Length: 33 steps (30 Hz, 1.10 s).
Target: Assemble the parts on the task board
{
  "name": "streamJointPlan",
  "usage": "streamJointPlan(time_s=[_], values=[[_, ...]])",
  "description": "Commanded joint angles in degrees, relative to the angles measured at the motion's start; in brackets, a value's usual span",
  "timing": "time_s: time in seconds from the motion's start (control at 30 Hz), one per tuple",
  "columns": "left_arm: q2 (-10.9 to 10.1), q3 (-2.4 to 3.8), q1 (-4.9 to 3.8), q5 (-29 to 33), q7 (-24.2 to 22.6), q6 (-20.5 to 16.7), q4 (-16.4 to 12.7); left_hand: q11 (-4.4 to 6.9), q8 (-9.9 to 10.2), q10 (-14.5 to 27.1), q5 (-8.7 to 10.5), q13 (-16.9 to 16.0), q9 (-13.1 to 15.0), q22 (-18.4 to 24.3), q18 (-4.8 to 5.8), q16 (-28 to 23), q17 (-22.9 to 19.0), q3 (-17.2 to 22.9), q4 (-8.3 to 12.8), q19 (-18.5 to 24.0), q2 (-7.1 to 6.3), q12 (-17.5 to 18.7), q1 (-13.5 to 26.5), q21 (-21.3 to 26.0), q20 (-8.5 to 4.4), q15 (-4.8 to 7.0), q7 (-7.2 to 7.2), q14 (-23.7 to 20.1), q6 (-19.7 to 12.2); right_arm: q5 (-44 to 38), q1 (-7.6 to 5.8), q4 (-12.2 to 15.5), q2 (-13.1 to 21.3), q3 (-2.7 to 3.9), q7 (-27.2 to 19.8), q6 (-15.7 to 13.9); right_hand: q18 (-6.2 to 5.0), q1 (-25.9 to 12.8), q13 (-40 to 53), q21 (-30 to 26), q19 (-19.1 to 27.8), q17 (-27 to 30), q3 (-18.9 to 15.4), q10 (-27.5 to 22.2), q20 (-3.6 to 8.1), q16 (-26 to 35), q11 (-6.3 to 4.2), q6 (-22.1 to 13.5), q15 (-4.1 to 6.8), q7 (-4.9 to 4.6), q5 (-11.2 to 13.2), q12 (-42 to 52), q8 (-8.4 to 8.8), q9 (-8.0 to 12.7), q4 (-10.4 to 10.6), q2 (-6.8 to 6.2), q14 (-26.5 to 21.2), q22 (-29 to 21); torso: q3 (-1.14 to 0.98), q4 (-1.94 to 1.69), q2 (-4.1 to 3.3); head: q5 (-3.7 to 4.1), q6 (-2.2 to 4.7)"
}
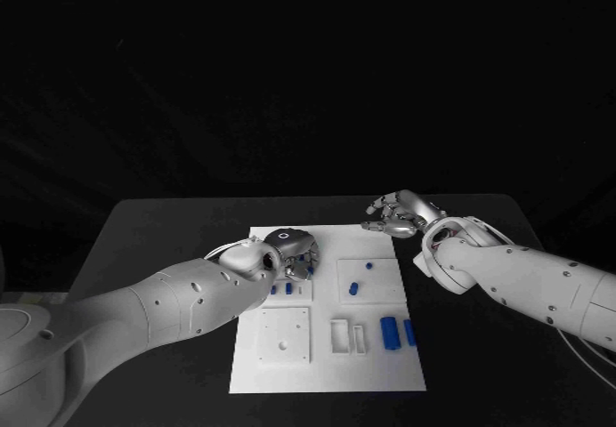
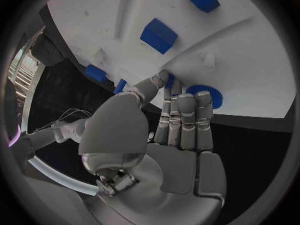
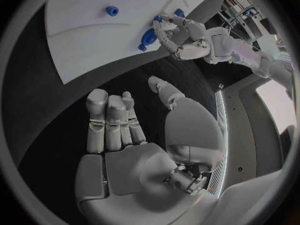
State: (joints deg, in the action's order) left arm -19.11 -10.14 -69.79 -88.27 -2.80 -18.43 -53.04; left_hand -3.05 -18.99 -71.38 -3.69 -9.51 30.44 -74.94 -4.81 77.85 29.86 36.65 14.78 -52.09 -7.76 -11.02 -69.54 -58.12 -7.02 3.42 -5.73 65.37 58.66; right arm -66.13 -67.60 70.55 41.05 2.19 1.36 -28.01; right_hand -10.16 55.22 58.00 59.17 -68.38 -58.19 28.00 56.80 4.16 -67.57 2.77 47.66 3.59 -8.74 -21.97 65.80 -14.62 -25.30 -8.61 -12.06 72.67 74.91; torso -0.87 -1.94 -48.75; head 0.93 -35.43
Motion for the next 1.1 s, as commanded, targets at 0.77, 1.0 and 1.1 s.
streamJointPlan(time_s=[0.77, 1.0, 1.1], values=[[-3.34, 1.09, 1.13, 3.42, 0.61, -3.02, -3.92, 0.85, -0.44, -2.66, -0.45, -1.16, -0.17, -0.9, -1.69, 1.05, -0.43, 0.79, 0.49, -2.17, 1.79, -0.21, -0.14, -1.46, -2.44, 0.82, 0.53, 2.48, 2.2, -0.28, 0.03, -0.47, -0.12, 0.03, -0.58, 0.35, -4.84, -0.63, -0.09, -0.35, -0.13, 0.07, -0.23, -0.27, 0.33, 0.38, -0.21, 0.04, 0.22, -0.36, -0.38, 0.42, -0.3, 0.1, -0.13, 0.07, 0.35, 0.94, 0.08, -0.03, 0.1, 0.14, 0.5], [-5.73, 3.63, 1.14, 6.11, 0.48, -3.45, -7.3, 0.9, -0.42, -2.8, -0.55, -1.27, -0.19, -0.84, -1.72, 1.04, -0.53, 0.84, 0.52, -2.42, 1.73, -0.13, -0.04, -1.55, -2.55, 0.86, 0.56, 2.68, 2.34, -0.28, 0.03, -0.41, -0.04, 0.03, -0.56, 0.38, -4.84, -0.65, -0.11, -0.35, -0.14, 0.07, -0.25, -0.26, 0.33, 0.38, -0.22, 0.04, 0.22, -0.36, -0.38, 0.43, -0.31, 0.1, -0.14, 0.08, 0.36, 0.94, 0.17, -0.21, 0.12, 0.11, 0.6], [-6.97, 4.47, 1.13, 6.99, 0.92, -2.32, -8.76, 0.91, -0.41, -2.82, -0.56, -1.29, -0.2, -0.83, -1.72, 1.03, -0.55, 0.85, 0.53, -2.47, 1.74, -0.11, -0.02, -1.56, -2.57, 0.87, 0.57, 2.72, 2.36, -0.28, 0.03, -0.37, 0.05, 0.03, -0.54, 0.4, -4.84, -0.65, -0.12, -0.35, -0.14, 0.07, -0.25, -0.26, 0.33, 0.38, -0.22, 0.04, 0.22, -0.36, -0.39, 0.44, -0.31, 0.1, -0.15, 0.08, 0.36, 0.94, 0.16, -0.23, 0.16, 0.07, 0.55]])
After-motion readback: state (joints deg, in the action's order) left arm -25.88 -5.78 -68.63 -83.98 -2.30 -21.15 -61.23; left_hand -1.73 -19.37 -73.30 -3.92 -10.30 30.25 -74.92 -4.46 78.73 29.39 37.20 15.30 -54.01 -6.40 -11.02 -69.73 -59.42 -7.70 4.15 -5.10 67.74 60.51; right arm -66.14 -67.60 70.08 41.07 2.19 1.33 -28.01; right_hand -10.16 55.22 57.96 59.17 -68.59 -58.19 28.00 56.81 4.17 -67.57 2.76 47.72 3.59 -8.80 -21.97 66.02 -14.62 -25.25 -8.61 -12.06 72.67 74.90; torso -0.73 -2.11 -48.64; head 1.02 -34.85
